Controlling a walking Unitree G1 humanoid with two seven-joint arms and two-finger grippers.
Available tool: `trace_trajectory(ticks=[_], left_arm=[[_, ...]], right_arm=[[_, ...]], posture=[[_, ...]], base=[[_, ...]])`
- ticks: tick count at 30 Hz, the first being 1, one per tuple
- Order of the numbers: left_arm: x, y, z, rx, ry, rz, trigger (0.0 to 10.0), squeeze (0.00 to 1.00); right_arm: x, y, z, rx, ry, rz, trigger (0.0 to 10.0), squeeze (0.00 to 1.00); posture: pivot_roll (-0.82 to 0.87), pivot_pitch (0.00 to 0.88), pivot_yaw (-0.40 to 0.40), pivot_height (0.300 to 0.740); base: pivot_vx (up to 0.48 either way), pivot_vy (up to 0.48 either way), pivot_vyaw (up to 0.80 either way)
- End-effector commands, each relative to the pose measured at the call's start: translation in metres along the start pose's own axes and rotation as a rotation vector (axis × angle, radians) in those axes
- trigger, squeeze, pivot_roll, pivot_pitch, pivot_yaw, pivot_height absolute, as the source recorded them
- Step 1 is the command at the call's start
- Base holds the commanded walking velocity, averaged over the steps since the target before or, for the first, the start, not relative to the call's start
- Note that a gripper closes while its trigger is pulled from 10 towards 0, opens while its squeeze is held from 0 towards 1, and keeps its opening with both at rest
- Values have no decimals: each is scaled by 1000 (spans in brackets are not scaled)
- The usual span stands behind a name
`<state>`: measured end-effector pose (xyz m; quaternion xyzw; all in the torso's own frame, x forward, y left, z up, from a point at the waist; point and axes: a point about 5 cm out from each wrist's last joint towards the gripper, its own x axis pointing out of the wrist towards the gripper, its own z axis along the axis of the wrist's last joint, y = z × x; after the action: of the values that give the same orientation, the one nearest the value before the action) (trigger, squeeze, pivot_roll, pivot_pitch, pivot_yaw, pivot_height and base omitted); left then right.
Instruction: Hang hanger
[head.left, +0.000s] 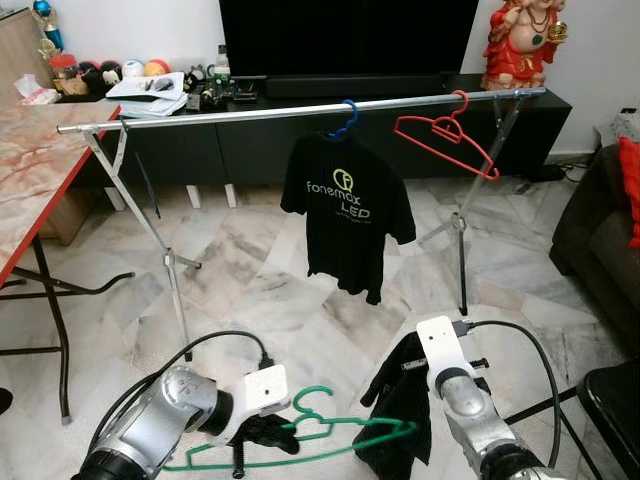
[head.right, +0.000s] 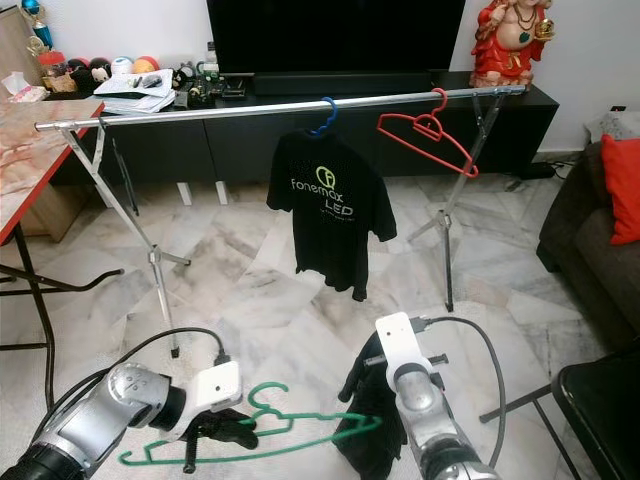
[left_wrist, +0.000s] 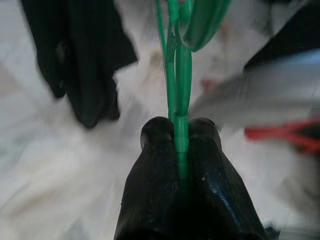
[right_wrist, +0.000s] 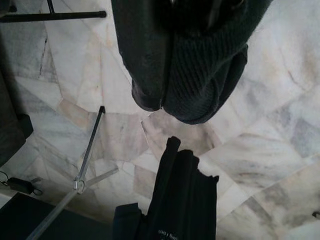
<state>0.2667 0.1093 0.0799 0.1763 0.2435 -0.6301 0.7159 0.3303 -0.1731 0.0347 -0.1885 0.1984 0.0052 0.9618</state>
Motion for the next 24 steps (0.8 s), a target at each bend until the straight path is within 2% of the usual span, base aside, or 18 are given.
trace_trajectory(ticks=[1,5,9,11,14,17,19,24], left_arm=[[-2,3,9,-6,-33,26,10000,0],[2,6,13,-36,-82,85,10000,0],[-2,11,11,-58,-78,132,10000,0],[-4,20,5,-95,-68,228,10000,0],[-4,23,0,-124,-48,270,10000,0],[-5,26,-2,-140,-52,297,10000,0],[-8,33,-3,-178,-73,359,10000,0],[-7,32,-4,-181,-75,346,10000,0]], right_arm=[[3,-4,8,31,-14,-14,10000,0],[3,-5,7,54,-2,-24,10000,0],[3,-7,8,83,3,-29,10000,0],[3,-6,8,101,5,-22,10000,0],[4,-6,9,121,5,-9,10000,0],[4,-5,10,124,3,-4,10000,0],[4,-2,11,135,-3,36,10000,0],[3,2,11,147,-1,86,10000,0]], posture=[[-3,47,13,740],[-5,48,13,740],[-4,48,13,740],[-7,47,12,740],[-7,48,11,740],[-7,48,11,740],[-10,47,10,740],[-9,47,11,740]], base=[[0,0,0],[0,0,0],[0,0,0],[0,0,0],[0,0,0],[0,0,0],[0,0,0],[0,0,0]])
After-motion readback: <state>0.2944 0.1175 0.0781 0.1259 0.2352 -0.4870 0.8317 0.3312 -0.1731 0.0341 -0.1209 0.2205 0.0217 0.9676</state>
